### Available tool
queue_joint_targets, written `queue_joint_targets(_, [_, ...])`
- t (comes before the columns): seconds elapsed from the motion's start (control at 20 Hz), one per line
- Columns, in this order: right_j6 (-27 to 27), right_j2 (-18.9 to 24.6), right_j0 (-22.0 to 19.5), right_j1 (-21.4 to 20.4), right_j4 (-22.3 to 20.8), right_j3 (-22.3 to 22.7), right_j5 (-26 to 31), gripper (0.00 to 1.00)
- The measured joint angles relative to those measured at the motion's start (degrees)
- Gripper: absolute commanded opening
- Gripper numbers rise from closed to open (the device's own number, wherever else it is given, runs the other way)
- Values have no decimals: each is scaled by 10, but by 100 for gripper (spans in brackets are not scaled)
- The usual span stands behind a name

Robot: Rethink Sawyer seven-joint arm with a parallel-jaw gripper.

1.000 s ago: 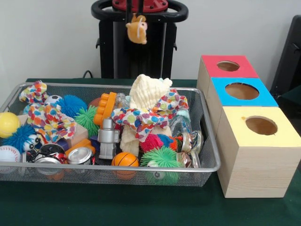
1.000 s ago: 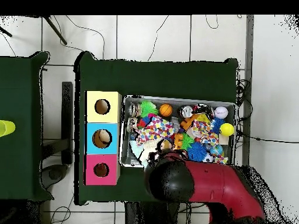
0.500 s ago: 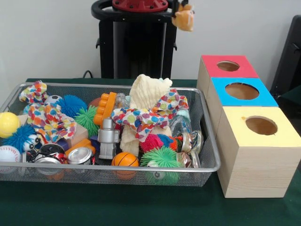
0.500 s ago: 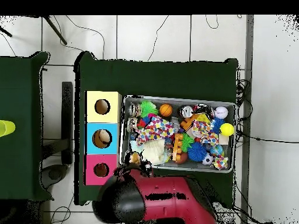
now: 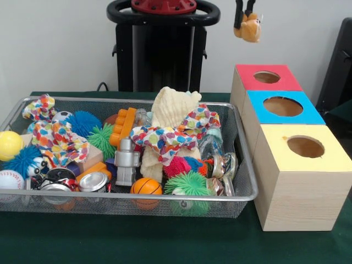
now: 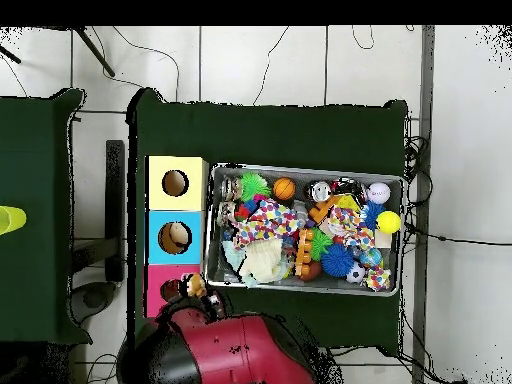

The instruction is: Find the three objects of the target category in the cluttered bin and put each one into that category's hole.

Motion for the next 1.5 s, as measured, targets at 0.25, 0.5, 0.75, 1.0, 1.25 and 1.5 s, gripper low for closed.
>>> queue_joint_targets(0.25, [21,-44,53,37,0,4,-44,0])
queue_joint_targets(0.5, [45,-94,105,94,0,1,-89,0])
queue_joint_targets(0.75, [62,-134,151,147,1,-4,-127,0])
queue_joint_targets(1.0, [69,-161,181,185,1,-11,-147,0])
queue_joint_targets(1.25, [71,-188,198,200,12,-23,-160,0])
queue_joint_targets(1.5, [71,-203,216,200,31,-25,-160,0])
